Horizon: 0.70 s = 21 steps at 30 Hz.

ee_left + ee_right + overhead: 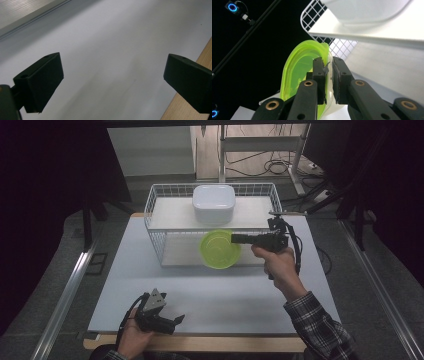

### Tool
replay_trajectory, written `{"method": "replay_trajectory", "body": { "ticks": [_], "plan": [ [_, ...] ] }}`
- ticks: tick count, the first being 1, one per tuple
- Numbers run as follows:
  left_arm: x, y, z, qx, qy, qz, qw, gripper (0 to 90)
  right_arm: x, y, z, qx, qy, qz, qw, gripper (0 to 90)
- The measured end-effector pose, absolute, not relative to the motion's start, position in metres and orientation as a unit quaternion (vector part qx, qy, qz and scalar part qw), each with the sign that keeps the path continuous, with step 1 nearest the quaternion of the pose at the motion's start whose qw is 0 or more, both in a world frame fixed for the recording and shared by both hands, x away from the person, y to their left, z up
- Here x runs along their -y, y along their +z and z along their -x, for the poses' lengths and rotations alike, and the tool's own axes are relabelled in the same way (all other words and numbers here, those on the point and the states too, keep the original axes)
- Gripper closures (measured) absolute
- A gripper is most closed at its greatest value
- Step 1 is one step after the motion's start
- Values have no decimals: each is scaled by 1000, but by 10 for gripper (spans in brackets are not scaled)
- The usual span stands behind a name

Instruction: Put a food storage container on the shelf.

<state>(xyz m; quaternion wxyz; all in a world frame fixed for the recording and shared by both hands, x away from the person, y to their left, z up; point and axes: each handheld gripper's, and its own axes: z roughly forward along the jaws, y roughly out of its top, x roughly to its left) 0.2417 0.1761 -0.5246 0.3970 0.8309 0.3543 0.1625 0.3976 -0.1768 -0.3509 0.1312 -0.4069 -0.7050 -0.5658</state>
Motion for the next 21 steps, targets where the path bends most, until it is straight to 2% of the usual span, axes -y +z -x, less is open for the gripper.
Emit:
{"method": "replay_trajectory", "body": {
  "ticks": [21],
  "plan": [
    [-177,-525,-242,-354,157,-831,398,20,170,-289,-422,683,-595,413,98,819]
  ]
}}
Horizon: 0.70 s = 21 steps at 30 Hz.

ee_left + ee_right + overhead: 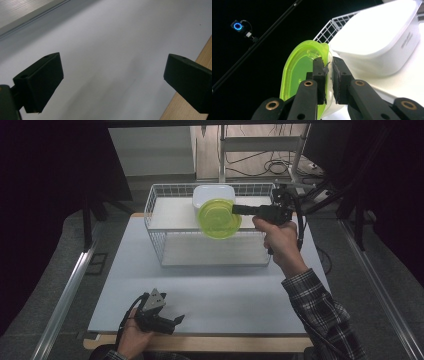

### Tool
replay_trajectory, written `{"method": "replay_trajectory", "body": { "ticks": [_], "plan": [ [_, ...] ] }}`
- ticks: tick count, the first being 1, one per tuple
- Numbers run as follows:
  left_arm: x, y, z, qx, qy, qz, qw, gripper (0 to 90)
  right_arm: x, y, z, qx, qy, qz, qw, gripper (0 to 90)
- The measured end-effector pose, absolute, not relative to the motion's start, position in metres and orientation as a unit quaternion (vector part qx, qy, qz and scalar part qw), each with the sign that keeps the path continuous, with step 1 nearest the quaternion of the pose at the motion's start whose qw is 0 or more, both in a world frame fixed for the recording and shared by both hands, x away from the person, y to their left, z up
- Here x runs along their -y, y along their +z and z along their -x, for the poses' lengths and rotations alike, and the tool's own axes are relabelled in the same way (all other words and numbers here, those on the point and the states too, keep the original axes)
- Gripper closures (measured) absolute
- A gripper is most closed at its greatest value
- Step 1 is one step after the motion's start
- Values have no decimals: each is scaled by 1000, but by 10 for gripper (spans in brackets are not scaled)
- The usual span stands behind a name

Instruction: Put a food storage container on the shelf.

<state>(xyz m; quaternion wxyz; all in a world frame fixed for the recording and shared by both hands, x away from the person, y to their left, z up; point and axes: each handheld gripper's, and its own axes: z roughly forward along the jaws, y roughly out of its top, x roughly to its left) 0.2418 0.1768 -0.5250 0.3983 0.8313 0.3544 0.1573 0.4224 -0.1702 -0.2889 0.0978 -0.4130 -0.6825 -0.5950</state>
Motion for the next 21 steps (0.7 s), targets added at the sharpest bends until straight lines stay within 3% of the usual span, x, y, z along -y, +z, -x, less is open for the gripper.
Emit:
{"method": "replay_trajectory", "body": {
  "ticks": [21],
  "plan": [
    [-176,-525,-241,-350,151,-833,401,20,144,-250,-462,638,-609,470,37,819]
  ]
}}
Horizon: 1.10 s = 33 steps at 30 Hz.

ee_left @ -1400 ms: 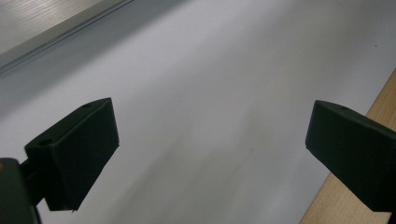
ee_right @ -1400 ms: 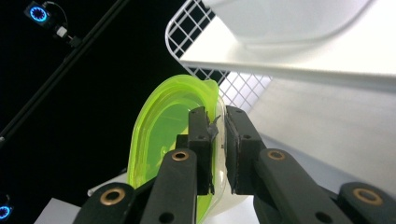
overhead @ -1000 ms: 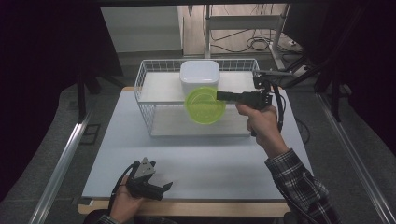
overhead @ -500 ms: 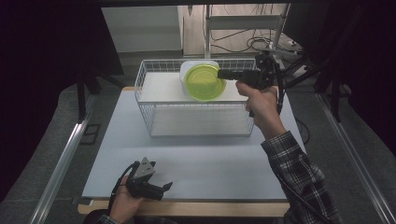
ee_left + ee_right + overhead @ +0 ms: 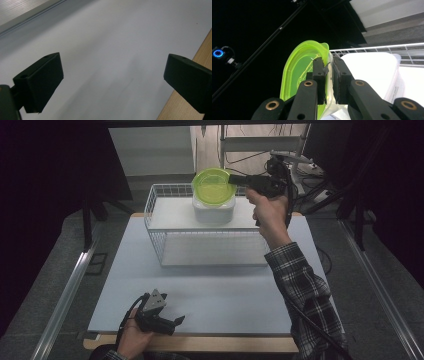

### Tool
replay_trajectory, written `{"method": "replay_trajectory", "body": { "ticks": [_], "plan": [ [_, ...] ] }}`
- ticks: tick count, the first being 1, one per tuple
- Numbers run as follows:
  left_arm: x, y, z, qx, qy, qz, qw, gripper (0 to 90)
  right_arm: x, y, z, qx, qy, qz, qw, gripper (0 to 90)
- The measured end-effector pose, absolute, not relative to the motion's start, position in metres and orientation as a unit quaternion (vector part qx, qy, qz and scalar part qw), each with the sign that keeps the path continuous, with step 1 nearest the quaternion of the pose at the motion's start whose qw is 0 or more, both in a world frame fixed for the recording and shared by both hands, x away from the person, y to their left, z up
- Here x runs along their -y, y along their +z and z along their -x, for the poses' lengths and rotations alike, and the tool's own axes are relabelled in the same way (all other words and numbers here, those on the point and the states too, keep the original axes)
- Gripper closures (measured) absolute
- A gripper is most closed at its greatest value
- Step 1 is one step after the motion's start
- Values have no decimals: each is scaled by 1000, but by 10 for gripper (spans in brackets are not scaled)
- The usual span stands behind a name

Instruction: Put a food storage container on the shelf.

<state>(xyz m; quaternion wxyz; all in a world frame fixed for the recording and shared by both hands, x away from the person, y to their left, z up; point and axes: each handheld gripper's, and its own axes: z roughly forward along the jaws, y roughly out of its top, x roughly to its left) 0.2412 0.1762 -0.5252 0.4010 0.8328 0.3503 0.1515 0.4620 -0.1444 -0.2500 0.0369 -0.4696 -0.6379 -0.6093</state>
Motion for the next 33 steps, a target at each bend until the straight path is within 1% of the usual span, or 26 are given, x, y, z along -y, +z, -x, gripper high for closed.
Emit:
{"method": "replay_trajectory", "body": {
  "ticks": [17,23,25,27,30,33],
  "plan": [
    [-175,-526,-241,-347,148,-836,399,20,130,-256,-479,613,-600,514,1,817],
    [-175,-526,-241,-346,147,-837,399,21,128,-260,-483,611,-594,523,-1,814],
    [-175,-526,-241,-345,146,-837,399,21,127,-260,-484,614,-590,524,-5,803],
    [-174,-527,-241,-344,146,-838,398,21,125,-259,-485,621,-583,523,-22,788],
    [-174,-526,-241,-342,145,-839,396,21,122,-259,-486,629,-574,523,-38,717],
    [-174,-527,-241,-343,145,-840,396,21,121,-260,-489,629,-571,525,-48,721]
  ]
}}
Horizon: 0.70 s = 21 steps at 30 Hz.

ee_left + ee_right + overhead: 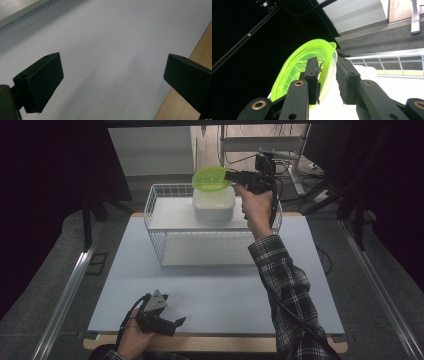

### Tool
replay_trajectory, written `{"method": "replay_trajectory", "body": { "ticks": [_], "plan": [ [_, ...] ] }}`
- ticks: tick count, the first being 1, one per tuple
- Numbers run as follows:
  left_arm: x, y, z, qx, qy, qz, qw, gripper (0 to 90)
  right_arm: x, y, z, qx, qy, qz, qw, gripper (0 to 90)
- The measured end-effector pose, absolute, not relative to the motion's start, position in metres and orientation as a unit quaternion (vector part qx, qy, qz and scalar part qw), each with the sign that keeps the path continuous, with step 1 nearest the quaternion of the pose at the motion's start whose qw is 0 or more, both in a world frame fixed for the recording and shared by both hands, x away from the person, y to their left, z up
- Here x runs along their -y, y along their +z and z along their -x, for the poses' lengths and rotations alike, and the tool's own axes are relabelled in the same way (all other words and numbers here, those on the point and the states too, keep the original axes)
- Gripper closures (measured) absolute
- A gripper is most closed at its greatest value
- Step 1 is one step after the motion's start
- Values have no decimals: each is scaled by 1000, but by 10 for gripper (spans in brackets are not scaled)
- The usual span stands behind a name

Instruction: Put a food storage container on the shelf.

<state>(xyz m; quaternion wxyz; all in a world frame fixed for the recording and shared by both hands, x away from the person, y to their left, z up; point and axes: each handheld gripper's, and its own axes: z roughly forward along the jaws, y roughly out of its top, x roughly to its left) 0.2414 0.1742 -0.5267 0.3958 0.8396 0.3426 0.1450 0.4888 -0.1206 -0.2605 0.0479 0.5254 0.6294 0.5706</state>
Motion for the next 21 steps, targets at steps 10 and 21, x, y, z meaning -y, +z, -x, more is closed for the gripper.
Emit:
{"method": "replay_trajectory", "body": {
  "ticks": [10,21],
  "plan": [
    [-174,-527,-241,-342,144,-840,396,21,121,-265,-492,-638,567,-516,70,582],
    [-174,-527,-241,-342,143,-841,394,21,119,-263,-485,-678,566,-462,78,280]
  ]
}}
